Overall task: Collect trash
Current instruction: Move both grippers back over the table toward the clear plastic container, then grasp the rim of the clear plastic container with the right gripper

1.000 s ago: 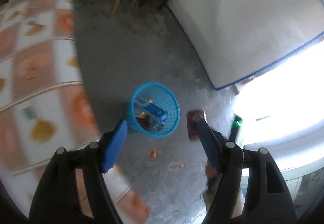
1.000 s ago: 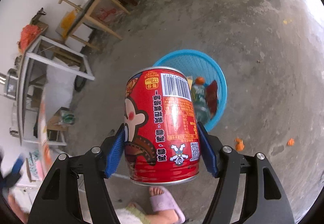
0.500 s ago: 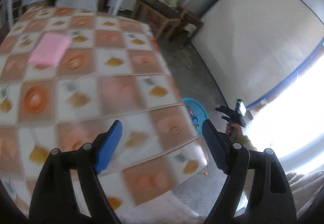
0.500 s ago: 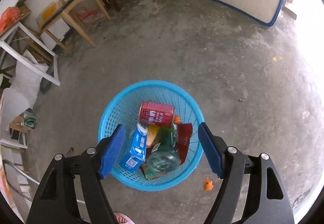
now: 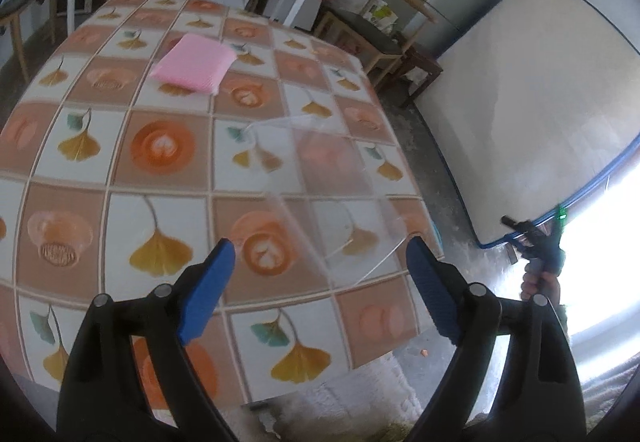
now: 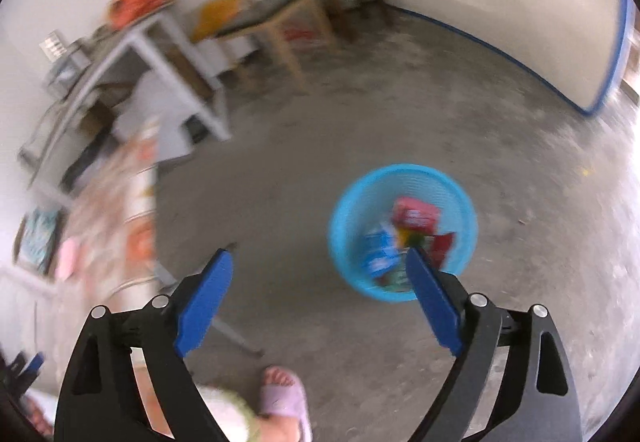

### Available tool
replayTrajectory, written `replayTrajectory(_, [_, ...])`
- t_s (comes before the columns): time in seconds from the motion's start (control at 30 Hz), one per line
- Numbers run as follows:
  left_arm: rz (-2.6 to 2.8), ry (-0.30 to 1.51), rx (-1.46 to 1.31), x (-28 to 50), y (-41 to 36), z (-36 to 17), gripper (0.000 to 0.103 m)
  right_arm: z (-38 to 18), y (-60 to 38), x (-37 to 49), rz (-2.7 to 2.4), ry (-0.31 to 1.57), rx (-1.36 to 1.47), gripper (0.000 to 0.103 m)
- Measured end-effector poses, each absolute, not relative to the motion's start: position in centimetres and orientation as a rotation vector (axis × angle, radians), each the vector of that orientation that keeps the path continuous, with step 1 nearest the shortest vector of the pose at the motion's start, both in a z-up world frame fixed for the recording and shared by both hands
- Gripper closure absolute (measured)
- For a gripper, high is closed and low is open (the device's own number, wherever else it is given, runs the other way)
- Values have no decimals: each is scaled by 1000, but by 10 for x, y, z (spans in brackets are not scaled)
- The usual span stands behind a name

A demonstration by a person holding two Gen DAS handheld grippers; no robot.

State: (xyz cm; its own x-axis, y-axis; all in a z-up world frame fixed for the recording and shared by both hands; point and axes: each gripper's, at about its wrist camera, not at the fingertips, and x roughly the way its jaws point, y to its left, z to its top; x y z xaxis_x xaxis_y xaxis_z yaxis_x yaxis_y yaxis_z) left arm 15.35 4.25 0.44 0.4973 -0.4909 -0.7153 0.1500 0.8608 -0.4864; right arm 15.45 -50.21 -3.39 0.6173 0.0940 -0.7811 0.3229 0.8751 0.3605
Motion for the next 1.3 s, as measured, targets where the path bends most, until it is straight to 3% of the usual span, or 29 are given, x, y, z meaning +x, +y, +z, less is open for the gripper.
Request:
replayTrajectory(0.23, [-317,1020,-417,146,64,-20,20,12,-387,187,109,947,393,17])
replayTrajectory(0.7, [-195,997,-492,108,120,-45,20,-35,-200,273,340,1183,197,19])
replayTrajectory(0.8, [-189,980,-515,103,133,-44,20,-50,-189,281,334,1235,219,30])
replayTrajectory(1.07, [-200,959,-547,96,153,-46,20,-58,-169,283,355,1290,303,77])
replayTrajectory(1.3, [-214,948,-576,94,161,-48,20,-54,-147,278,379,1303,334,92])
